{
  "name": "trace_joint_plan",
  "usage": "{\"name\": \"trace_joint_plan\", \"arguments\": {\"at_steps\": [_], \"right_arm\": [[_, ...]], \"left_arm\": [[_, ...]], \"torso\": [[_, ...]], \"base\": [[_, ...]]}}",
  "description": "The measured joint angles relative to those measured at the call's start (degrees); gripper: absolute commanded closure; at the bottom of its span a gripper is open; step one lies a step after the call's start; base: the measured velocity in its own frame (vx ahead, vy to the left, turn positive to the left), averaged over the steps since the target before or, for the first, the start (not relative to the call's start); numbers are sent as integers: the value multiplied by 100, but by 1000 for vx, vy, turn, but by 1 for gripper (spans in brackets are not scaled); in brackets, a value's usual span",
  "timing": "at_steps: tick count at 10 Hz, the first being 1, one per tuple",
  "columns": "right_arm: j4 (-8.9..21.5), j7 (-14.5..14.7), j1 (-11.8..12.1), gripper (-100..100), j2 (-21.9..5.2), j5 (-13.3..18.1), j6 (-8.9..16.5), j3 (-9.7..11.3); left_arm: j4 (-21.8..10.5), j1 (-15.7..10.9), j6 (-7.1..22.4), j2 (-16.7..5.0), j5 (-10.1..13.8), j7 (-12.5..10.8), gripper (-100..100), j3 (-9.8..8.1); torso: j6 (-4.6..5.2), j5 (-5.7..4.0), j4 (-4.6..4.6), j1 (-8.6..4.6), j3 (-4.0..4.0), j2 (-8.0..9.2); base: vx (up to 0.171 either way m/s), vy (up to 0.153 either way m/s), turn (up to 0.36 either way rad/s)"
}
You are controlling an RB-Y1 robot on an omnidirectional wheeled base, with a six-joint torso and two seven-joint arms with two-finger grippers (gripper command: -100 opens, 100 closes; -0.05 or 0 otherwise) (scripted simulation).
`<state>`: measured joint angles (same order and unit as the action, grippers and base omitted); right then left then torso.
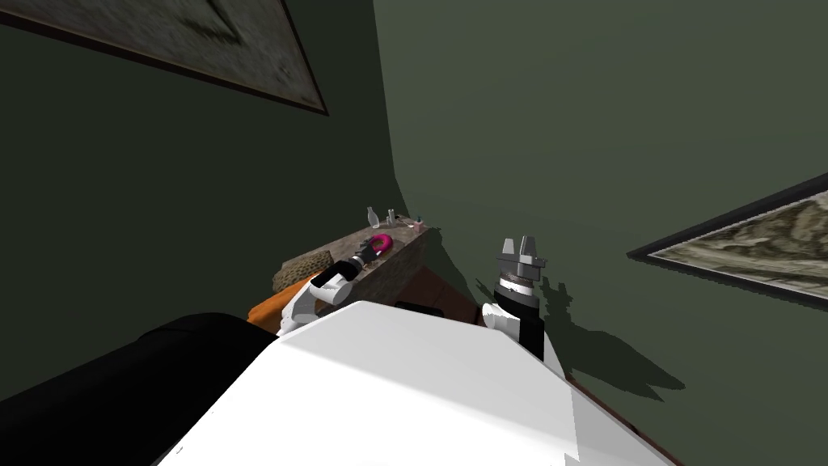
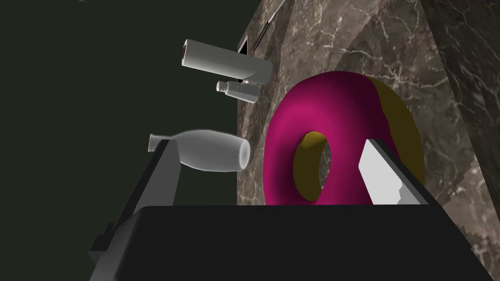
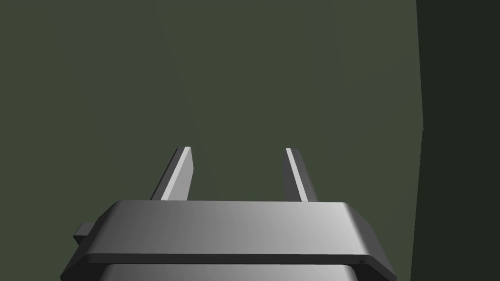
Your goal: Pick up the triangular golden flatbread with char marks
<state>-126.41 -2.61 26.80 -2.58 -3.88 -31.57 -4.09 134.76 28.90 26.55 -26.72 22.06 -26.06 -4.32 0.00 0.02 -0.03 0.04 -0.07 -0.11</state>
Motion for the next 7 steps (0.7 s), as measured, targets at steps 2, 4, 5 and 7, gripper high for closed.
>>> {"name": "trace_joint_plan", "arguments": {"at_steps": [2, 4, 5, 7], "right_arm": [[0, 0, 0, 0, 0, 0, 0, 0], [0, 0, 0, 0, 0, 0, 0, 0], [0, 0, 0, 0, 0, 0, 0, 0], [0, 0, 0, 0, 0, 0, 0, 0]], "left_arm": [[-3, -9, 325, -119, 113, -122, -100, -19], [-42, -41, 643, -239, 223, -248, -100, -34], [-53, -70, 772, -257, 237, -270, -100, -40], [-87, -69, 1047, -425, 399, -385, -100, -96]], "torso": [[0, 0, 0, 0, 0, 1], [1, 0, 0, -1, 1, 1], [1, -1, 1, -4, 3, 6], [0, 0, 1, -1, 2, 3]], "base": [[29, 14, 6], [19, 5, 1], [25, 7, 10], [27, 9, 7]]}}
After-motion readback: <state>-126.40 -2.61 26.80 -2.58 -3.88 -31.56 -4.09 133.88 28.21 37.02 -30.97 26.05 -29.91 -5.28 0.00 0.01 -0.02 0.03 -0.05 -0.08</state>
